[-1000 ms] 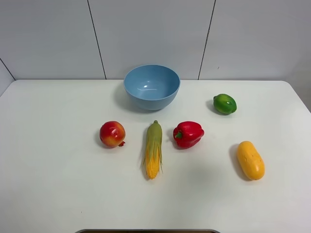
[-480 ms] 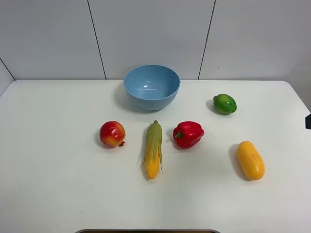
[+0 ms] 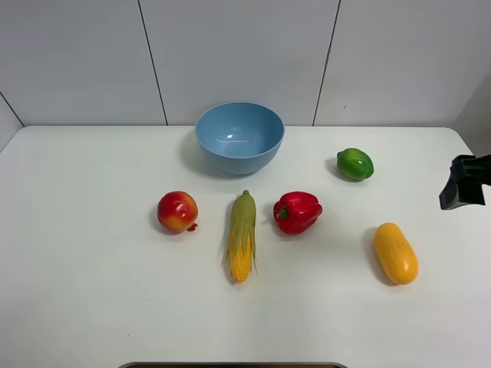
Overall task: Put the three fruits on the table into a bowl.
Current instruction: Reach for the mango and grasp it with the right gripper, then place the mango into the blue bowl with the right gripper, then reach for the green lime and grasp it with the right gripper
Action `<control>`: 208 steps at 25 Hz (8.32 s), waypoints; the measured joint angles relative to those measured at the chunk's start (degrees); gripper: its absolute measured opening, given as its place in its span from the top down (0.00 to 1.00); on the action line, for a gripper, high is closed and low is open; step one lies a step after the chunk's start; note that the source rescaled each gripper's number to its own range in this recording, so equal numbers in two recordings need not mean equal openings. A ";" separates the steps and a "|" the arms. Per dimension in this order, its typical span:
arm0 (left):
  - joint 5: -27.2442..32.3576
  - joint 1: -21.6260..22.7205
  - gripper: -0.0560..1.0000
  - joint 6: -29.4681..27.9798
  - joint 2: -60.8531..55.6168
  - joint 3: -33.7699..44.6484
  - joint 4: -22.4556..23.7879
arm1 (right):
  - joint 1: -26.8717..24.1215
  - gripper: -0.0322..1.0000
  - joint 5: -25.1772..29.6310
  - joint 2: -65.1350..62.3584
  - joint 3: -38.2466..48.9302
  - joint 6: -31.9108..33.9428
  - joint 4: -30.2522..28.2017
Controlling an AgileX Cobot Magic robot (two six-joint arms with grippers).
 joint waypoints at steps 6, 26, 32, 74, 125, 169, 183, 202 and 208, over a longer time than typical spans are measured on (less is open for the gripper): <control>0.00 0.00 0.95 0.00 0.00 0.00 0.00 | 0.00 0.02 -3.85 4.56 0.00 -1.41 0.00; 0.00 0.00 0.95 0.00 0.00 0.00 0.00 | 0.24 0.02 -18.11 19.39 5.27 -4.58 3.74; 0.00 0.00 0.95 0.00 0.00 0.00 0.00 | 0.24 0.02 -24.87 19.96 11.12 -5.94 3.89; 0.00 0.00 0.95 0.00 0.00 0.00 0.00 | 1.10 0.03 -42.08 42.24 11.65 -6.74 4.57; 0.00 0.00 0.95 0.00 0.00 0.00 0.00 | 17.49 0.41 -36.56 18.86 -13.52 -8.80 5.33; 0.00 0.00 0.95 0.00 0.00 0.00 0.06 | 25.22 0.41 -48.75 72.43 -53.15 -9.98 5.44; 0.00 0.00 0.95 0.00 0.00 0.00 0.06 | 26.11 0.41 -49.01 73.09 -53.28 -9.98 5.51; 0.00 0.00 0.95 0.00 0.00 0.00 0.06 | 26.11 0.05 -45.26 72.37 -53.28 -9.35 5.39; 0.00 0.00 0.95 0.00 0.00 0.00 0.06 | 26.16 0.05 -37.68 65.10 -53.28 -9.35 2.14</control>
